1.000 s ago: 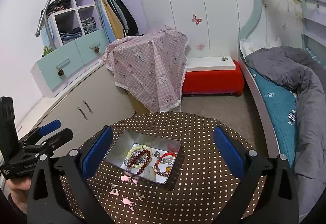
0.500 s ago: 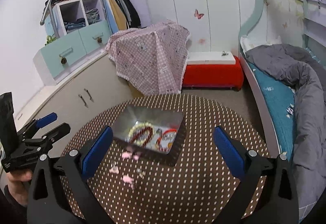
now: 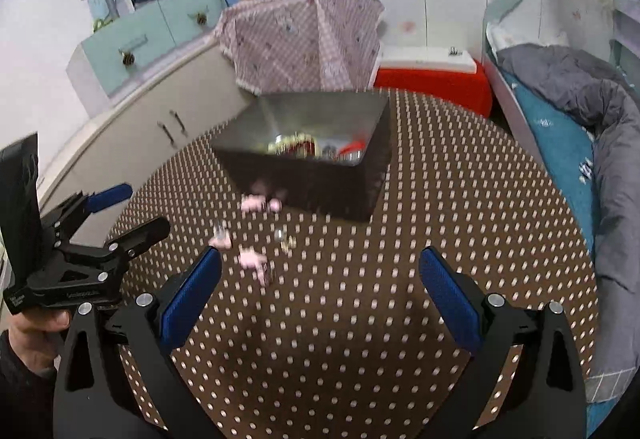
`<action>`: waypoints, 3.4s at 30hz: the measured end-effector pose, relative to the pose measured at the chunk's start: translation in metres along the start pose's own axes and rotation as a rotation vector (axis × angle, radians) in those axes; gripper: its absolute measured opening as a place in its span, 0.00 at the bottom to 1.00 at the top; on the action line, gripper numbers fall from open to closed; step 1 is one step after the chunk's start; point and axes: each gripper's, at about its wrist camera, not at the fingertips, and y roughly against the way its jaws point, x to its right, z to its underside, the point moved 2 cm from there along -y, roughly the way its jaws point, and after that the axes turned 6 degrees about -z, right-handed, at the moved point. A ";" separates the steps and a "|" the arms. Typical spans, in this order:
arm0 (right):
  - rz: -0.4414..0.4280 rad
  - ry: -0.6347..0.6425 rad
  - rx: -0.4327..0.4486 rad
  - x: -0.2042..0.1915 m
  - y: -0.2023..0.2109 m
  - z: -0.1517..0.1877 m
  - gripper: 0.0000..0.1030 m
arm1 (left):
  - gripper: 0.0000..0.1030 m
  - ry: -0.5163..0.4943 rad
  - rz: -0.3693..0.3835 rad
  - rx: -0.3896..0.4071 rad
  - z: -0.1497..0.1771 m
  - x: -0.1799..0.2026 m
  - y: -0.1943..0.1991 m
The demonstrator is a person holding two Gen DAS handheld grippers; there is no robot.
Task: Organize jewelry
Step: 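Withdraw both open tools from the box toward the remaining charms, then grasp a white charm with left tool while right tool grasps a pink bead charm, then carry both charms over the box and open both tools to drop them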
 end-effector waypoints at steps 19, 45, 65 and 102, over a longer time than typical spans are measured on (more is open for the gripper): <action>-0.015 -0.001 -0.043 0.001 -0.012 0.008 0.92 | 0.33 -0.081 0.138 -0.143 0.003 0.027 -0.048; -0.039 0.235 -0.088 -0.048 -0.031 0.005 0.10 | 0.18 0.019 0.176 -0.112 0.020 0.002 -0.020; -0.057 0.199 -0.051 -0.043 -0.010 0.005 0.10 | 0.20 -0.002 0.158 -0.151 0.024 0.009 -0.022; -0.053 0.177 0.184 -0.021 0.038 -0.158 0.11 | 0.21 0.028 0.270 0.148 -0.162 0.019 0.030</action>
